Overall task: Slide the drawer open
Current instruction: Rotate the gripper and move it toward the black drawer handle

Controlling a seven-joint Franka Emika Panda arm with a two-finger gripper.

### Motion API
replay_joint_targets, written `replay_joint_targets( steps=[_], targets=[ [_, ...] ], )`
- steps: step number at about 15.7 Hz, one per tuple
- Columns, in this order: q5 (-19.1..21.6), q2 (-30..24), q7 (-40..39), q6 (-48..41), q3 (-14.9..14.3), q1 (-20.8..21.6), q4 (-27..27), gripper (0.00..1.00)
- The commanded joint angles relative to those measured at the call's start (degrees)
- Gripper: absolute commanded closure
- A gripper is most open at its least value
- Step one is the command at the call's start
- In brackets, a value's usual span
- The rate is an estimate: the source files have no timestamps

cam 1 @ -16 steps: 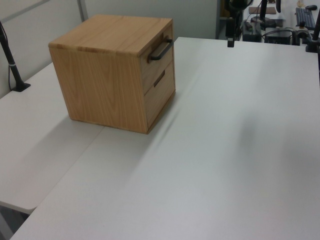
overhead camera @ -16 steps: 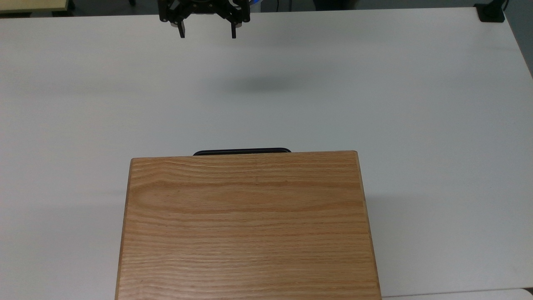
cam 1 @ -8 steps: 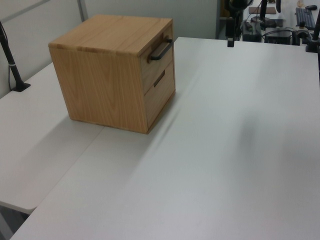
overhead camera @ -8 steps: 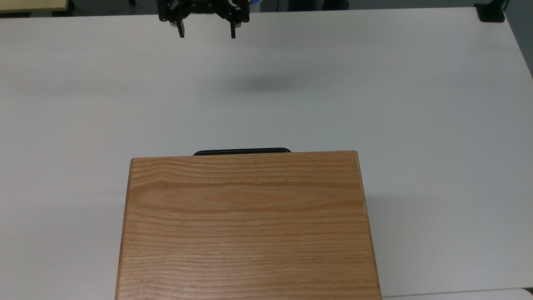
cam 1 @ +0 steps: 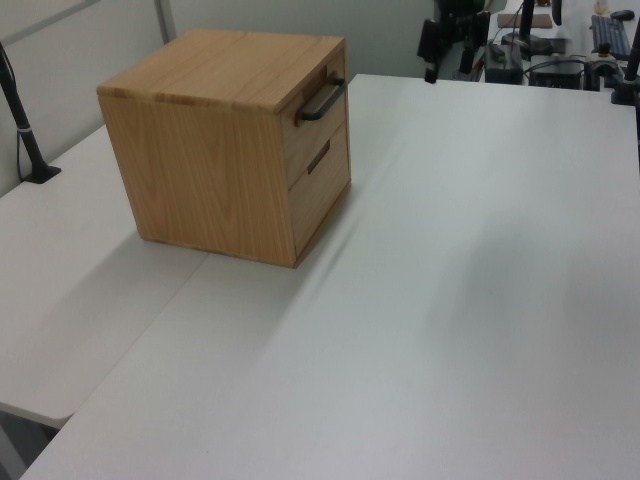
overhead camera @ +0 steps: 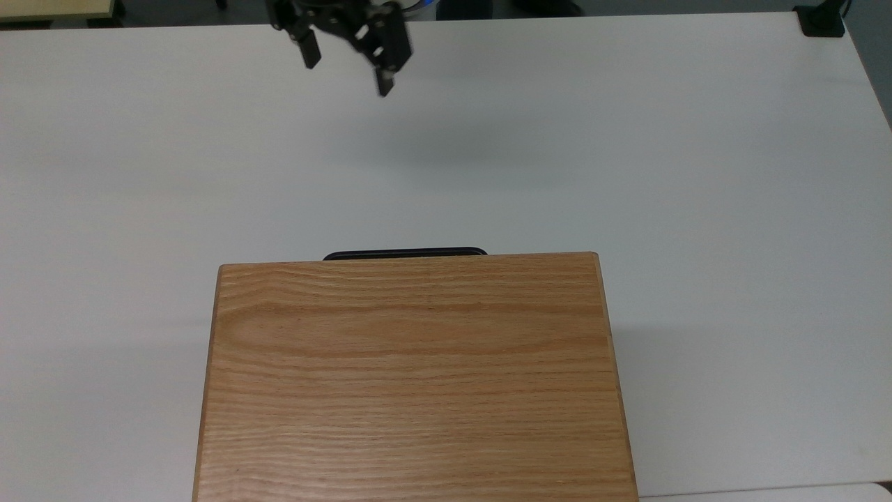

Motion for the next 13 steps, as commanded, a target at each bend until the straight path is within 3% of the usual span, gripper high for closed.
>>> replay_joint_targets(
  steps=[1,7,12,13],
  targets=[
    [2.7,0.4,16.7,7.3,-3.1,1.4,-0.2,0.00],
    [5.2,3.0,46.0,20.3,-3.4,3.4,-0.1,0.06],
    [5.2,9.6,50.5,27.5,-5.2,8.5,4.1,0.07],
    [5.0,11.0,51.5,28.2,-5.2,8.8,5.0,0.14]
  ],
)
